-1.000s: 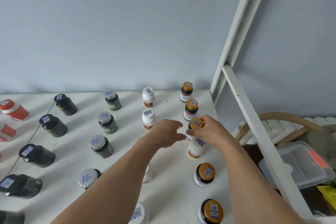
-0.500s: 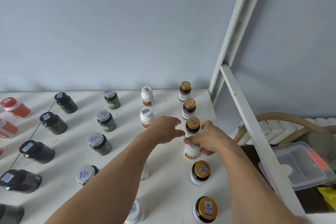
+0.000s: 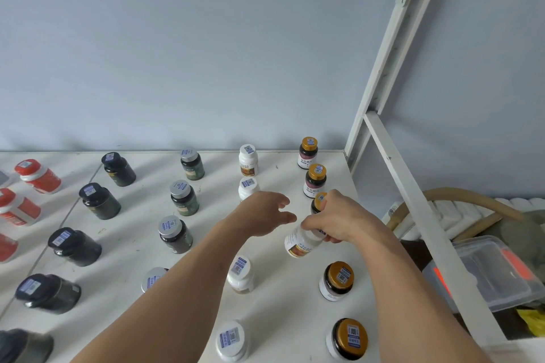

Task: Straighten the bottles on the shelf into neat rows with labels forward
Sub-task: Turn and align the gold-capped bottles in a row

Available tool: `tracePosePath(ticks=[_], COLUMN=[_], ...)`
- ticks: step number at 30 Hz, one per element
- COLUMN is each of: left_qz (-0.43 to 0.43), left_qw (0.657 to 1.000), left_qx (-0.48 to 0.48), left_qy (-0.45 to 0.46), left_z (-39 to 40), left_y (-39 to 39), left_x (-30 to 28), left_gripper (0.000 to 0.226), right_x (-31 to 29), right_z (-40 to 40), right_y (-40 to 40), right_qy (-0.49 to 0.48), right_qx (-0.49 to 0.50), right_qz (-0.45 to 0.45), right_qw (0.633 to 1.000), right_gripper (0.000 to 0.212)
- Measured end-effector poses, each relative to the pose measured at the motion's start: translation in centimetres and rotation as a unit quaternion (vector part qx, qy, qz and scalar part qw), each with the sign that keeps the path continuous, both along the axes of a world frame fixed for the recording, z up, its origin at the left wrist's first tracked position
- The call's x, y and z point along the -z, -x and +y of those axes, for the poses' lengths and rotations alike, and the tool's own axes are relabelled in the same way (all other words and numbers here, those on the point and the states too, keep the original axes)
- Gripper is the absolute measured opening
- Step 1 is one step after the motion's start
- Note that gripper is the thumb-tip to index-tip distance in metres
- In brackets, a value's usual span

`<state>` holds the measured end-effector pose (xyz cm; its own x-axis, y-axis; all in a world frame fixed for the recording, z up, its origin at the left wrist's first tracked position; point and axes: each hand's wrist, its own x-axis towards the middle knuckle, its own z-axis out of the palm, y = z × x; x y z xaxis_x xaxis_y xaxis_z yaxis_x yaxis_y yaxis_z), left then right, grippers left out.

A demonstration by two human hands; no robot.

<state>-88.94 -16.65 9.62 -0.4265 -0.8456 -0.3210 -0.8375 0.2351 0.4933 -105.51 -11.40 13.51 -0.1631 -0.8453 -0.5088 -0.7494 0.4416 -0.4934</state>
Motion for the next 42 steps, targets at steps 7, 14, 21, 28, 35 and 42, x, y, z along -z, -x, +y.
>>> tracePosePath(ticks=[7,14,21,28,35,42], left_qz=[0.060,0.058,-0.071,-0.099,-0.087,-0.068], left_qw=[0.998,0.997,0.991,0.985,0.985,0.982], left_qx=[-0.032,-0.034,-0.001,0.006,0.011,0.019], left_qy=[0.019,0.048,0.116,0.138,0.146,0.173], left_z=[-0.3,-0.8,-1.0,-1.3,-1.6,-1.8], left_y=[-4.2,-7.6,-9.8,-11.0,-10.8,-7.7], left_x=[-1.0,-0.8,-0.2,-0.5,-1.0,-2.3], left_gripper=[0.045,0.041,0.037,0.038,0.039,0.035], right_x=[0.0,1.3,2.3,3.1,3.4,2.0], right_z=[0.5,0.4,-0.1,-0.4,-0.5,-1.0], right_y=[-4.1,-8.6,-11.3,-12.8,-12.9,-8.9], right_qy=[0.073,0.151,0.149,0.136,0.139,0.187], right_qx=[0.022,0.028,-0.003,-0.021,-0.035,0.009], right_qz=[-0.033,-0.038,-0.007,-0.013,-0.011,0.014], right_qw=[0.997,0.987,0.989,0.990,0.990,0.982], right_gripper=[0.048,0.047,0.046,0.045,0.040,0.039])
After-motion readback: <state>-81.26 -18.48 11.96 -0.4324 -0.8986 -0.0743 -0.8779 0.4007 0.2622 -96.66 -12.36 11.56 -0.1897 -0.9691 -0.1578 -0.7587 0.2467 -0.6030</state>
